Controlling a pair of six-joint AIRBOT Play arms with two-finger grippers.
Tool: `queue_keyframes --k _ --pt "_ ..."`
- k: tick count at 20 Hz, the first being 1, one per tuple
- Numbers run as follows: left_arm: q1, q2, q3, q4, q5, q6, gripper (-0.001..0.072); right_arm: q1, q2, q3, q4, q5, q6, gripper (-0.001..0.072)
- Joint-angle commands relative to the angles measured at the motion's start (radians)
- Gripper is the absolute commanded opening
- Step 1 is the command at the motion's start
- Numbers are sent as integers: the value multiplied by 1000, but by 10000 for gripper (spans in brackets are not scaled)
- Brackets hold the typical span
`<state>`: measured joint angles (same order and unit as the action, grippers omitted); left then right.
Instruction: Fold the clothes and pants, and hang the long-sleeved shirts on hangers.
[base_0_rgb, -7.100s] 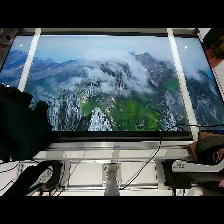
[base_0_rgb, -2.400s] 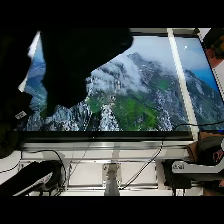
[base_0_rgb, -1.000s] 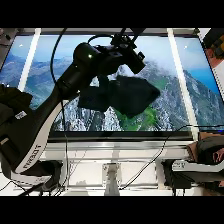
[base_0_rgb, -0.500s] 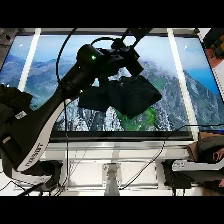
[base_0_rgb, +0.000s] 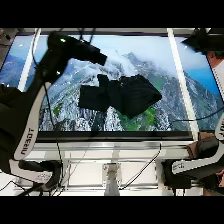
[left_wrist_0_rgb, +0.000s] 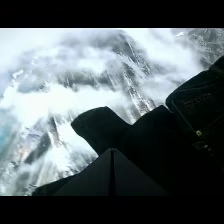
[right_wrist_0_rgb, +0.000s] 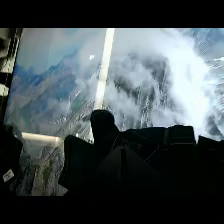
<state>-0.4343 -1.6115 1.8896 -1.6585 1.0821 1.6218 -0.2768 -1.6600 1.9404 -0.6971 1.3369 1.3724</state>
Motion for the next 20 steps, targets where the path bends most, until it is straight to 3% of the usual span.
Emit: queue_keyframes --k 1,2,3,4,5,7,9,11,14,20 --pt "107 -44 -8 -389 42 -8 29 103 -55 -4 -20 -32 -4 21" --pt "102 -73 -8 -418 50 -11 57 103 -57 -4 -14 -34 -4 28" --pt "88 -103 -8 -418 50 -10 213 100 -57 -4 -14 -42 -4 88" --pt "68 -138 -8 -418 31 -11 440 93 -57 -4 -11 -51 -3 220" --pt "50 -173 -8 -419 -2 -18 505 88 -57 -4 -13 -55 0 342" --pt "14 -248 -8 -425 -83 -99 506 84 -57 -4 -12 -54 8 363" --pt "-3 -312 -8 -440 -125 -141 506 84 -57 -4 -11 -56 30 545" --pt "-5 -355 -8 -512 -134 -157 506 84 -57 -4 -10 -60 30 618" --pt "-13 -384 -8 -633 -153 -138 506 84 -57 -4 -11 -74 30 618" --pt "-44 -403 -8 -627 -254 -130 505 84 -57 -4 -10 -71 30 619"
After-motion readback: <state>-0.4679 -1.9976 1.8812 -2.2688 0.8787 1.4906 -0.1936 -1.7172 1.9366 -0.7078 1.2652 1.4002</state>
